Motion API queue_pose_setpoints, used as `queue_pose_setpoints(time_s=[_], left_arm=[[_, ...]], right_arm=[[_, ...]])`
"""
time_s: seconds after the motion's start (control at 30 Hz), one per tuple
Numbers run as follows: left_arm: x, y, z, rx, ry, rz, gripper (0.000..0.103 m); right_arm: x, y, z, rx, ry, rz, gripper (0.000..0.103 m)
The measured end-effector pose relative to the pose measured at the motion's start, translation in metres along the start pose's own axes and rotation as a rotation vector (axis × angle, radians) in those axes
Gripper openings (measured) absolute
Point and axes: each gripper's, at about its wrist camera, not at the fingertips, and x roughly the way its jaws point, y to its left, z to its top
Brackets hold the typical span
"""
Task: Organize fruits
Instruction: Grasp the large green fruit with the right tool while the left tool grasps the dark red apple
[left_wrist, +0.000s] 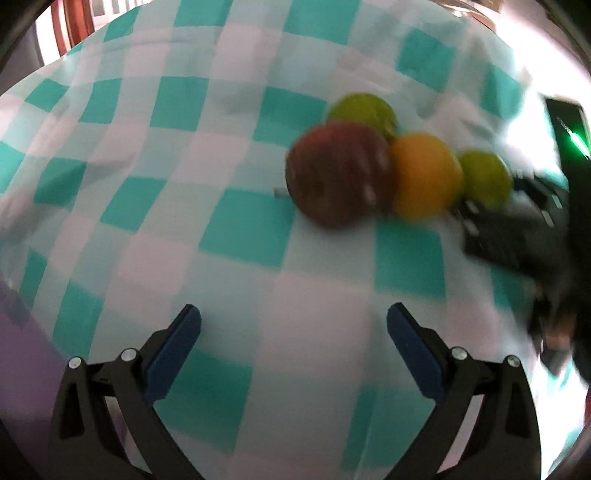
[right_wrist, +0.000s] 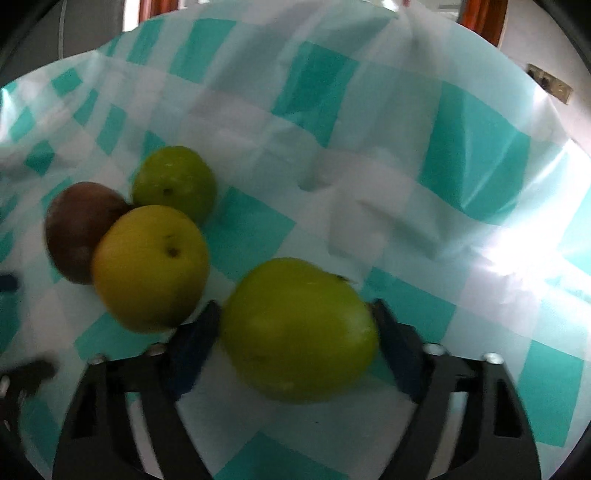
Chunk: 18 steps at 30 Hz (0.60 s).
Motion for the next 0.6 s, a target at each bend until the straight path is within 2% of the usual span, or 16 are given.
queue_pose_setpoints(time_s=[0.07, 0.27, 0.5, 0.57, 0.6], left_arm=[[0.01, -0.001, 0.014, -0.002, -0.009, 0.0, 0.101], [0.028, -0.011, 0.039, 0.075, -0.044, 0.017, 0.101], [0.042, -0.007, 0.067, 0.11, -0.08, -0.001, 0.102], [0.041, -0.006, 0.068, 0.119, -0.089, -0.01, 0.099], [0.039, -0.006, 0.069, 0.132, -0.101, -0.021, 0.089]], right_arm=[[-0.001, -0.002, -0.002, 0.011, -0.003, -0.009, 0.068], [0.001, -0.009, -0.004, 0.03, 0.003, 0.008, 0.068], [0.011, -0.017, 0.003, 0.051, 0.011, 0.031, 0.068], [0.011, -0.02, 0.001, 0.055, 0.013, 0.032, 0.068], [0.012, -0.02, 0.001, 0.056, 0.013, 0.033, 0.068]])
